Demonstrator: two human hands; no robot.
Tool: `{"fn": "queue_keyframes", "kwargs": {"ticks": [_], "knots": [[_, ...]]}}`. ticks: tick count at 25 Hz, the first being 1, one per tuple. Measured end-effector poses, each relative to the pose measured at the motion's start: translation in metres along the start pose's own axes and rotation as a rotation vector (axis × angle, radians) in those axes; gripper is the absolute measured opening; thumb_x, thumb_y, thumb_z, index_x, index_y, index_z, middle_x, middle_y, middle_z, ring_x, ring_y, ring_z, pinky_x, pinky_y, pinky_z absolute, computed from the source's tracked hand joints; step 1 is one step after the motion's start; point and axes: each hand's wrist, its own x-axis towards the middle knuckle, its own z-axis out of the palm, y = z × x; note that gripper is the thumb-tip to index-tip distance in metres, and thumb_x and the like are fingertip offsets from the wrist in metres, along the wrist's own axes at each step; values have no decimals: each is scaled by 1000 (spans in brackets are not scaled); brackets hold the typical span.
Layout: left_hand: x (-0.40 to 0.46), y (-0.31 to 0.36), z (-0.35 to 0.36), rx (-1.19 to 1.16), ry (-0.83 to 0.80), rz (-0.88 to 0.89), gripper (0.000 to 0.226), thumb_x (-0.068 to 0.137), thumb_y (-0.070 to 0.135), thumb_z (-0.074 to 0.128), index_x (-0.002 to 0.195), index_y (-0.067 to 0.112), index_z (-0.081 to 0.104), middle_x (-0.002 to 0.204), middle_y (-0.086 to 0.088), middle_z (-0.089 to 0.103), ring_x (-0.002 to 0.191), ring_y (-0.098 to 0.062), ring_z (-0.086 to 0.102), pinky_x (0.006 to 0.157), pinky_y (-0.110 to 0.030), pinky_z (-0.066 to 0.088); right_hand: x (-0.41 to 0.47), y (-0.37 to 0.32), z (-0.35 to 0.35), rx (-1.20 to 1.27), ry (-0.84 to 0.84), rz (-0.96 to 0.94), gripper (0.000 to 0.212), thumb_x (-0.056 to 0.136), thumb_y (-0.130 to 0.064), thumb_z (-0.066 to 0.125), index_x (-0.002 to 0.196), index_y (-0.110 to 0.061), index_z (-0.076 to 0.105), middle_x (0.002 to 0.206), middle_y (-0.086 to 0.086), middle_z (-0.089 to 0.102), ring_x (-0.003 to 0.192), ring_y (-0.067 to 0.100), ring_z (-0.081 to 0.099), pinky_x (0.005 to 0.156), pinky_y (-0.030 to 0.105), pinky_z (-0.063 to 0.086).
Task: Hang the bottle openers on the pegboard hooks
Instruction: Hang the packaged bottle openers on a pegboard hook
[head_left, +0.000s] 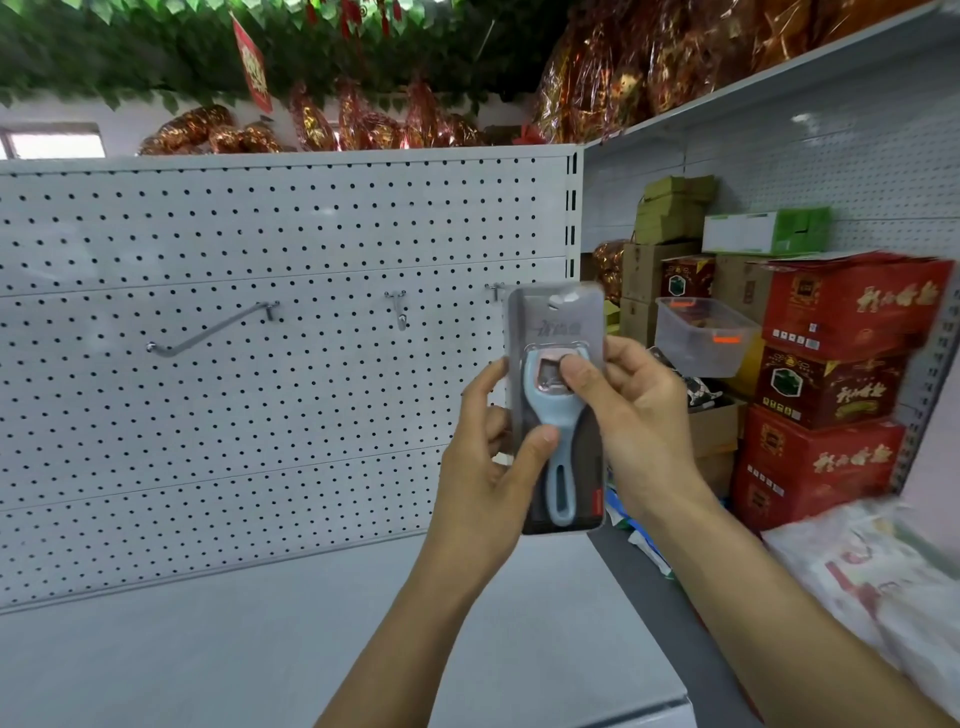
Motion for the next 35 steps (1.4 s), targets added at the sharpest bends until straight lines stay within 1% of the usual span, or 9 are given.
{"fn": "queue_keyframes", "kwargs": {"ticks": [3,7,15,22,24,26,28,30,35], "knots": [[-9,-8,2,220,-88,-31,56,91,28,63,138,41,35,98,10,64,87,-1,61,68,-20,53,9,-4,-11,-19,63,-15,14,89,-9,64,103,-11,65,89,4,76,84,21,72,77,35,60],[-23,-22,-1,415,-139,-66,56,89,42,60,138,47,33,109,23,58,100,4,56,84,-25,51,20,5,-19,-91,84,29,16,89,-10,63,105,-9,64,89,5,76,86,24,72,82,42,58],[-31,-38,-11,579,-100,-47,42,92,44,55,132,46,42,116,26,53,106,7,50,92,-27,48,52,32,-9,-140,57,120,11,89,-8,64,97,-16,63,81,-5,74,80,16,70,85,40,57],[-23,-41,-13,666,-55,-8,39,94,40,54,131,41,45,118,24,54,106,6,50,89,-26,48,76,48,-2,-268,29,141,9,91,-12,62,95,-19,60,97,4,71,92,19,67,94,38,52],[-23,-39,-13,686,-50,-11,39,94,40,54,132,39,46,120,21,55,106,4,51,89,-28,49,75,49,-2,-306,12,155,11,92,-16,61,103,-18,59,97,-1,68,99,18,66,96,37,50],[-26,-36,-15,705,-45,-10,39,94,41,53,133,37,46,122,19,56,108,2,52,89,-29,49,67,52,-7,-426,-28,178,27,92,-28,60,118,-19,56,113,-1,64,110,17,60,98,36,46],[-34,-31,-19,715,-35,-4,41,95,46,50,134,35,46,124,17,56,111,1,52,90,-30,48,45,55,-14,-617,-27,144,51,86,-47,58,132,-28,46,137,-5,52,125,14,49,106,45,38],[-49,-28,-25,717,-11,8,44,95,49,46,136,33,45,126,16,56,114,0,51,92,-29,47,11,52,-20,-742,-43,46,54,87,-45,55,137,-32,40,146,-7,43,135,14,39,110,55,30],[-122,-30,-46,796,81,25,49,96,50,41,140,28,40,131,11,54,120,-7,48,94,-26,42,-105,48,-15,-825,-200,-257,40,92,-28,52,131,-17,51,135,1,52,127,18,45,105,42,38]]}}
